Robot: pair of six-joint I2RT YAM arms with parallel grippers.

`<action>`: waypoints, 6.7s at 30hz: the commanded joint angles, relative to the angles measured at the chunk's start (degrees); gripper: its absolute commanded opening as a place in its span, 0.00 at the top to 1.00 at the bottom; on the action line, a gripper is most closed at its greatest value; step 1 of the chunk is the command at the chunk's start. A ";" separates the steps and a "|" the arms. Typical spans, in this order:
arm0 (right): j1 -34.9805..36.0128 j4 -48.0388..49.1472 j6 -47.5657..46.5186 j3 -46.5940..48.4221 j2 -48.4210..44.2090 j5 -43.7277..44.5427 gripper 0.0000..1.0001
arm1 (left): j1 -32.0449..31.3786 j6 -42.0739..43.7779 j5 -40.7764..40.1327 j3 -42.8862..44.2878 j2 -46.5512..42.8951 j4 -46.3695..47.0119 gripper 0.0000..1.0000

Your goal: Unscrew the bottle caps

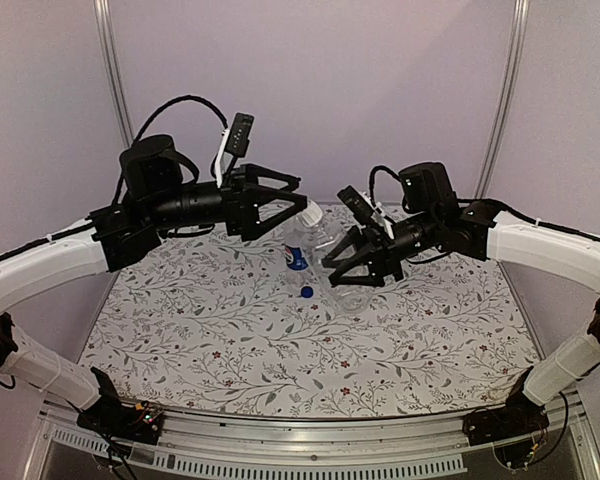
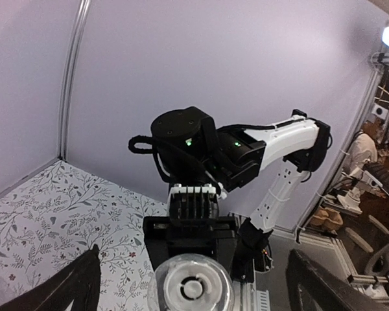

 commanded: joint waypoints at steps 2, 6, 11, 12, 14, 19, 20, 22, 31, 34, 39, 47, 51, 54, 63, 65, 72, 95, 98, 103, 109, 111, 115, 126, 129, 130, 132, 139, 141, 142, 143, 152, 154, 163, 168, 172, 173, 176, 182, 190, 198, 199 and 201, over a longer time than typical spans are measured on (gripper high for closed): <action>0.31 0.11 -1.27 0.36 -0.07 -7.60 0.53 | 1.52 3.77 11.79 0.84 1.11 5.37 0.01; 0.33 0.20 -1.21 0.45 0.22 -8.65 0.53 | 1.50 3.47 14.97 1.76 3.26 7.34 0.01; 0.31 0.20 -1.04 0.52 0.41 -9.19 0.53 | 1.49 4.13 15.88 1.73 4.97 9.49 0.07; 0.31 0.16 -1.02 0.52 0.37 -9.18 0.53 | 1.51 4.44 15.91 1.89 5.32 9.50 0.09; 0.31 0.08 -1.09 0.51 0.40 -9.05 0.53 | 1.49 4.51 16.44 2.08 5.88 9.70 0.12; 0.37 -0.13 -1.06 0.35 0.72 -8.27 0.53 | 1.49 4.57 16.98 1.80 6.85 9.96 0.24; 0.31 -0.15 -1.09 0.36 0.76 -8.25 0.53 | 1.49 4.58 17.00 1.70 6.93 9.94 0.26; 0.31 -0.25 -1.10 0.36 0.93 -8.21 0.53 | 1.52 4.68 17.29 1.58 7.02 9.93 0.30; 0.32 -0.51 -1.20 0.43 1.03 -7.60 0.53 | 1.53 4.78 17.79 1.58 7.35 9.34 0.41; 0.34 -0.59 -1.26 0.28 0.96 -7.38 0.53 | 1.53 4.71 17.73 1.59 7.39 9.17 0.45; 0.31 -0.76 -1.27 0.22 0.69 -7.11 0.53 | 1.49 4.46 17.72 1.68 7.57 9.15 0.55; 0.37 -0.98 -1.37 0.20 0.34 -6.09 0.53 | 1.53 4.27 16.30 1.84 6.99 8.11 0.72; 0.31 -1.13 -1.53 0.12 0.24 -5.30 0.53 | 1.58 3.11 14.94 2.30 6.48 7.27 0.79; 0.31 -1.14 -1.31 0.18 0.16 -3.70 0.53 | 1.57 2.41 14.92 2.67 6.24 6.73 0.80; 0.32 -1.04 -0.87 0.12 0.25 -0.23 0.54 | 1.79 -0.95 9.44 3.99 4.92 3.79 1.00; 0.31 -1.03 -0.55 0.12 0.10 1.37 0.54 | 1.95 -2.63 6.23 4.79 4.65 1.78 1.00; 0.22 -1.02 0.60 0.16 0.07 5.62 0.54 | 1.89 -6.03 -7.97 5.29 1.72 -5.12 1.00; -1.89 3.82 4.42 -2.57 -4.69 10.01 0.52 | 1.71 -0.16 -37.74 -19.13 -9.12 -4.37 1.00; -1.99 4.00 4.72 -2.48 -4.89 10.00 0.51 | 1.95 -0.05 -41.61 -24.40 -8.22 -1.52 0.98; -2.04 4.93 5.06 -2.87 -4.68 8.60 0.50 | 2.34 -0.54 -43.23 -30.07 -3.52 4.48 0.91; -2.00 5.55 5.57 -3.53 -5.16 8.68 0.50 | 2.93 -0.39 -45.05 -32.05 5.21 9.17 0.92; -2.02 5.56 5.61 -3.80 -5.33 8.67 0.50 | 3.10 0.02 -45.82 -31.96 8.45 10.23 0.92; -2.00 5.48 5.62 -4.20 -5.59 8.84 0.50 | 3.50 1.00 -46.98 -31.25 13.81 11.67 0.92; -1.98 5.48 5.20 -4.59 -5.43 8.50 0.50 | 4.70 1.85 -45.66 -30.02 24.22 14.92 0.92; -1.98 5.46 5.22 -4.57 -5.25 8.58 0.50 | 4.70 1.86 -45.32 -30.09 25.00 15.55 0.92; -2.02 5.46 5.22 -4.66 -5.22 8.58 0.50 | 4.65 1.72 -45.28 -30.31 25.11 15.82 0.92; -1.99 5.40 5.18 -4.77 -5.21 8.58 0.50 | 4.69 1.67 -45.16 -30.43 25.59 16.26 0.91; -1.99 5.43 5.10 -5.07 -4.95 8.58 0.50 | 4.70 1.32 -44.78 -30.30 26.21 15.41 0.72; -1.98 5.48 5.11 -5.04 -4.86 8.51 0.50 | 4.70 1.06 -44.74 -30.40 25.56 15.05 0.64; -1.98 5.52 5.13 -5.08 -4.86 8.49 0.50 | 4.66 0.86 -44.70 -30.53 25.17 14.96 0.60; -1.98 5.44 5.09 -5.11 -4.73 8.43 0.50 | 4.69 0.66 -44.66 -30.63 24.74 14.95 0.56; -1.99 6.15 5.17 -6.04 -4.20 8.36 0.50 | 4.61 0.56 -44.86 -31.17 20.38 12.81 0.31; -1.98 6.09 5.15 -6.08 -4.16 8.57 0.50 | 4.61 0.89 -44.83 -31.04 18.06 12.01 0.26; -1.98 5.09 5.09 -6.35 -3.65 10.03 0.50 | 4.51 1.97 -32.24 -30.53 -0.27 8.19 0.15; -1.68 5.65 5.20 -6.09 -2.12 8.65 0.50 | 4.52 1.11 -18.90 -28.09 -8.75 8.09 0.15; -0.58 5.84 5.14 -5.24 -1.14 8.05 0.50 | 4.37 -1.19 -10.65 -24.42 -11.45 8.07 0.15; -0.27 5.96 5.09 -4.96 -0.83 7.91 0.50 | 4.36 -2.01 -9.19 -23.14 -11.45 7.69 0.15; 0.89 5.97 5.05 -4.01 0.56 7.53 0.49 | 4.35 -3.56 -5.08 -19.69 -10.08 6.69 0.15; 2.73 5.83 4.78 -2.15 3.01 6.87 0.47 | 4.18 -6.08 0.61 -14.64 -6.21 7.10 0.14; 3.38 5.56 4.87 -0.90 3.76 5.89 0.47 | 3.34 -5.85 3.23 -11.97 -1.76 6.75 0.14; 3.90 5.54 4.66 -1.05 3.98 4.98 0.46 | 1.94 -5.51 5.50 -9.93 2.86 7.11 0.24; 3.91 5.52 4.68 -1.04 4.01 4.98 0.46 | 1.85 -5.37 5.74 -9.68 3.24 7.12 0.27; 3.91 5.48 4.61 -1.09 3.94 5.13 0.46 | 1.67 -5.35 6.24 -9.19 3.77 7.19 0.31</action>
